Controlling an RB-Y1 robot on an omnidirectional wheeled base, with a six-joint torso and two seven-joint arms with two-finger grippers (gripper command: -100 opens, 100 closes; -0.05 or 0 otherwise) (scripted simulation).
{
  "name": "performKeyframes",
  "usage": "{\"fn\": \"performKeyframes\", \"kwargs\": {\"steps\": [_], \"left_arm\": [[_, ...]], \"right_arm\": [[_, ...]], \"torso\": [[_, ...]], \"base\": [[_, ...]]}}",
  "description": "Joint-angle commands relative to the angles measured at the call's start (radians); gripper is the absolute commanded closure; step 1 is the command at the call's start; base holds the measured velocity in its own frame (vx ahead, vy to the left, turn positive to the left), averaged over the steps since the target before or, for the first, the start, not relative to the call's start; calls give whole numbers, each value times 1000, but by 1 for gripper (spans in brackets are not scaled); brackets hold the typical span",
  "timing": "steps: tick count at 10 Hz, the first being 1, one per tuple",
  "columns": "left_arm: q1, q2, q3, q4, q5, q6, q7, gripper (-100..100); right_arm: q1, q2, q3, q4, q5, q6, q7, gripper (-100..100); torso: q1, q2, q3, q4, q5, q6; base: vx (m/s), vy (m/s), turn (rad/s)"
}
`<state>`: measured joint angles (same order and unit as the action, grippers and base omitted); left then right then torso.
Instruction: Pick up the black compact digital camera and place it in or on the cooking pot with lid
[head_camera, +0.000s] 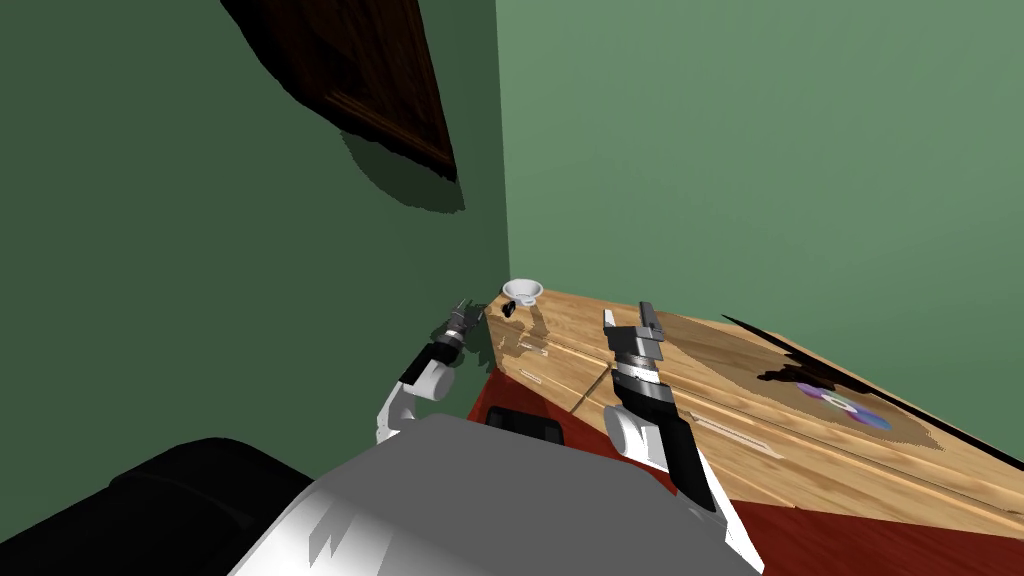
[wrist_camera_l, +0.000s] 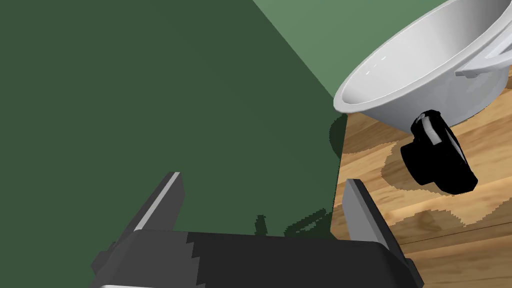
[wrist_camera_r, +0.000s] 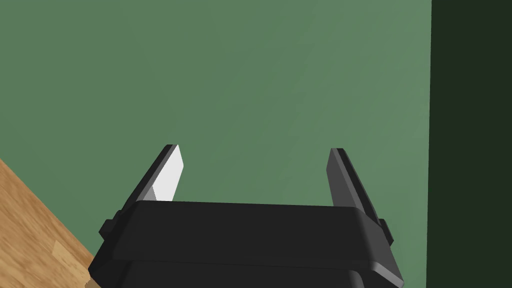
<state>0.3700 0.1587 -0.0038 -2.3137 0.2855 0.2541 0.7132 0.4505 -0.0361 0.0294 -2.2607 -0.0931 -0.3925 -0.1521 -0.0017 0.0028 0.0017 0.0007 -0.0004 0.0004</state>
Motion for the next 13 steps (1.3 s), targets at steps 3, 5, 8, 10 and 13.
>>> {"fn": "performKeyframes", "kwargs": {"steps": [3, 5, 8, 10, 13], "left_arm": [[-44, 15, 33, 46, 28, 112, 93, -100], [-44, 15, 33, 46, 28, 151, 93, -100], [-66, 22, 48, 70, 39, 216, 133, -100], [-90, 29, 64, 96, 49, 278, 172, -100], [-139, 44, 97, 151, 68, 372, 245, -100]], "right_arm": [[0, 0, 0, 0, 0, 0, 0, 0], [0, 0, 0, 0, 0, 0, 0, 0], [0, 0, 0, 0, 0, 0, 0, 0], [0, 0, 0, 0, 0, 0, 0, 0], [0, 0, 0, 0, 0, 0, 0, 0]], "torso": [[1, 0, 0, 0, 0, 0], [1, 0, 0, 0, 0, 0], [0, -1, -1, 0, 0, 0], [1, -1, -1, 0, 0, 0], [0, -1, 0, 0, 0, 0]], "base": [[-48, -8, 14], [-27, -8, 2], [-26, -10, -1], [-30, -10, -9], [-37, -15, -25]]}}
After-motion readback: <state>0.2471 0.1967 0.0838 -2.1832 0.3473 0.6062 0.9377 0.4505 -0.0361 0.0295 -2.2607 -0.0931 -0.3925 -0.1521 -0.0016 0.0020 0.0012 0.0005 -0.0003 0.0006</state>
